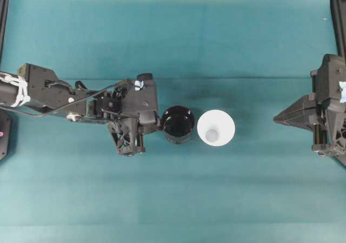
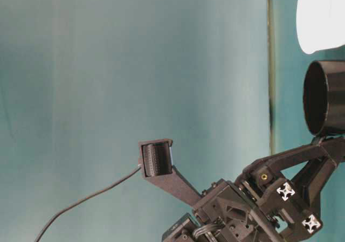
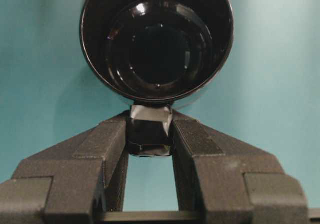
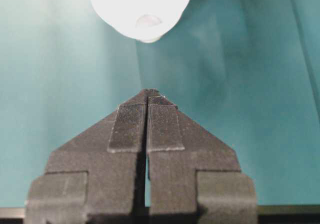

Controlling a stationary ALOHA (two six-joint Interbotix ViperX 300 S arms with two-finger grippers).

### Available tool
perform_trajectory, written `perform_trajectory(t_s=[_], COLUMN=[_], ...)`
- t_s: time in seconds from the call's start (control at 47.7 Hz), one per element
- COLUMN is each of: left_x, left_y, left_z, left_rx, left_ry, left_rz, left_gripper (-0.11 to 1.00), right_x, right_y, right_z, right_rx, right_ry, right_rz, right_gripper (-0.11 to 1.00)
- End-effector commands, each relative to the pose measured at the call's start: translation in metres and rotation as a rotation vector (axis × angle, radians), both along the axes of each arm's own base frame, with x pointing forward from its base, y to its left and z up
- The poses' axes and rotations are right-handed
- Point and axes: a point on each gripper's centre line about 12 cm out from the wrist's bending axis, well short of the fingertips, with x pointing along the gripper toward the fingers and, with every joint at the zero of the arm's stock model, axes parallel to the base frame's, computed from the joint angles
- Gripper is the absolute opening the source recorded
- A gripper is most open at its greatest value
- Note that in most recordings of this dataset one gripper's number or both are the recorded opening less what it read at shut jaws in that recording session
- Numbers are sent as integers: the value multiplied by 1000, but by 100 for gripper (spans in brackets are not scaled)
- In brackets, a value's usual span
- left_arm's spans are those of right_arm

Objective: Put a paper cup into the cup holder on your left arm.
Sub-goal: 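Slide the black mug rightward toward the white paper cup with left gripper, then open the left gripper and release the mug handle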

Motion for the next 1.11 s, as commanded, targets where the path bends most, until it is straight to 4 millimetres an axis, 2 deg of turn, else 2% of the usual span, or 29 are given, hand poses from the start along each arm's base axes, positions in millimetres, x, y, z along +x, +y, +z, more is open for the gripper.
perform_trajectory(t_s=[0.0, 0.063, 0.105, 0.251, 0.335, 0.608, 0.775, 1.089], left_x=[2, 2, 2, 2, 2, 1, -2, -31], left_y=[-1, -2, -2, -2, -2, -2, -2, -3], left_z=[4, 4, 5, 6, 6, 7, 21, 48], left_rx=[0, 0, 1, 2, 2, 3, 7, 6], left_ry=[-14, -14, -15, -17, -17, -20, -30, 3], left_rz=[-2, -4, -5, -6, -6, -7, -9, -8], left_gripper=[30, 30, 34, 71, 85, 86, 87, 89], right_x=[4, 4, 4, 4, 4, 3, -4, 4], right_y=[-1, -1, -1, -1, -1, 0, 0, -1], right_z=[7, 7, 7, 7, 7, 6, 1, 9], right_rx=[-1, -1, -1, -1, -1, 3, 7, -10], right_ry=[-21, -20, -20, -21, -21, -9, 70, 88], right_rz=[-2, -2, -2, -2, -2, -4, -3, 2], right_gripper=[-3, -3, -3, -3, -3, -3, -2, 4])
